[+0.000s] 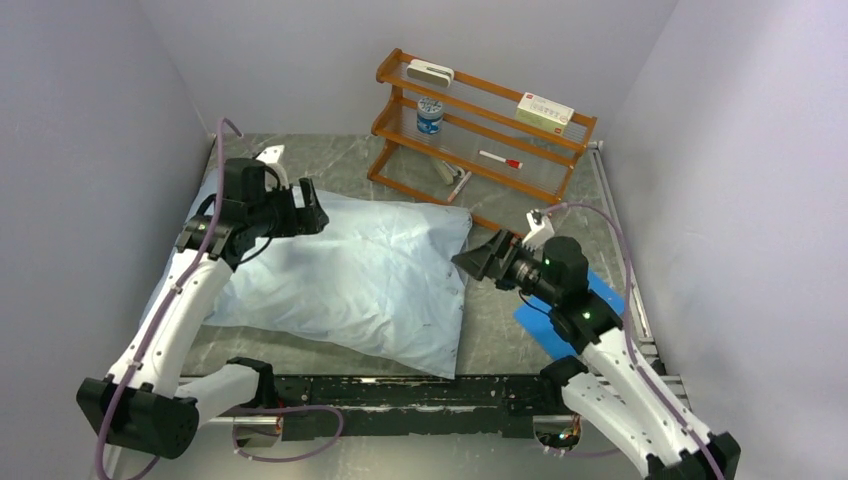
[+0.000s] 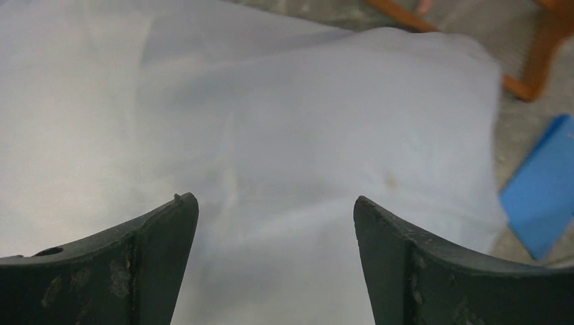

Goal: Put the pillow into the pillowcase

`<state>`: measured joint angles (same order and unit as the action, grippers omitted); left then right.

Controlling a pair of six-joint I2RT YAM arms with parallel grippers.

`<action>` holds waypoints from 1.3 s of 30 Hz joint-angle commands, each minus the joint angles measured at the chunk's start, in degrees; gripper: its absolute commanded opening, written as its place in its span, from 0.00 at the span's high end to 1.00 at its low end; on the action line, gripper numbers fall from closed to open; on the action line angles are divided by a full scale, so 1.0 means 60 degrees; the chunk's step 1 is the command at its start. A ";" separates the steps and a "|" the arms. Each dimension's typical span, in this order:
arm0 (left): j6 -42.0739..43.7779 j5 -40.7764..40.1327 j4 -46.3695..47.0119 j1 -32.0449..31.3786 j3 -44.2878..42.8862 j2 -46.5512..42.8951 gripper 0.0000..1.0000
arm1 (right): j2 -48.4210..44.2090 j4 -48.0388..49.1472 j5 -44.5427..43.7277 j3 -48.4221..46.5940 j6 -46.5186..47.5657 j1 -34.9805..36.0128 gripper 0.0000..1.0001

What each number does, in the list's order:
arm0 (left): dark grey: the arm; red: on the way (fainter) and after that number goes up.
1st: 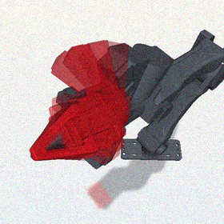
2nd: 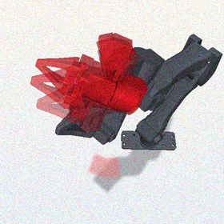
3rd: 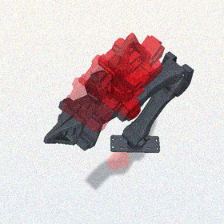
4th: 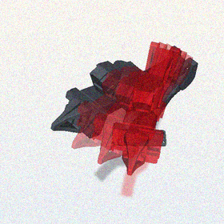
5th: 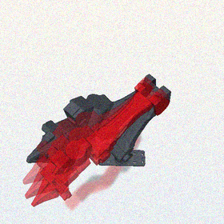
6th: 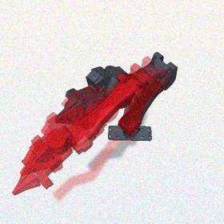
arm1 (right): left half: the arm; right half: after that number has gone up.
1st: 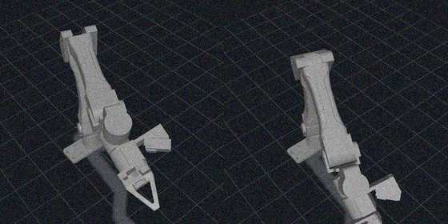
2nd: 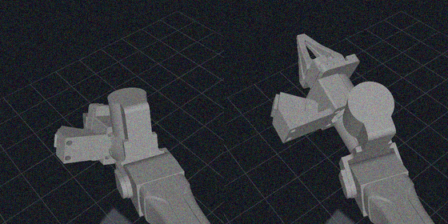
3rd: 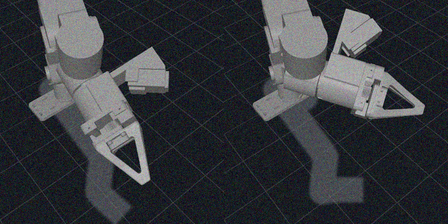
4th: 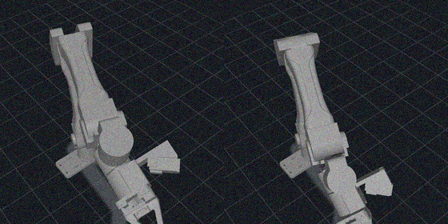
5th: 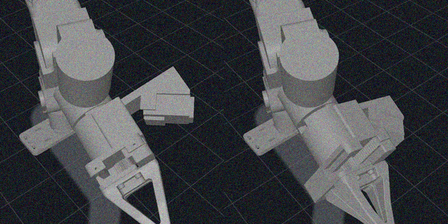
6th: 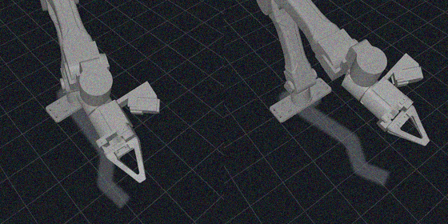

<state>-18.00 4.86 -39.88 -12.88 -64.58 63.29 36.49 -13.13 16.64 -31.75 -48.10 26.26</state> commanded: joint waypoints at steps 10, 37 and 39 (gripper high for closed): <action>-0.0168 0.1884 0.1151 0.0067 0.1749 -0.1016 0.10 | 0.4050 0.3604 0.0517 -0.2152 0.0751 0.2390 0.00; 0.0872 0.1450 -0.0139 -0.0178 -0.0572 -0.3096 0.02 | 0.3021 -0.1117 -0.3698 -0.3519 0.3309 0.3196 0.00; 0.0560 0.1485 0.0036 -0.0196 -0.0789 -0.3154 0.02 | 0.2684 -0.1742 -0.4241 -0.3852 0.3494 0.3188 0.00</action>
<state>-15.59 14.31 -38.83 -13.54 -65.69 44.12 56.03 -13.74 0.38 -51.29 -30.92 45.45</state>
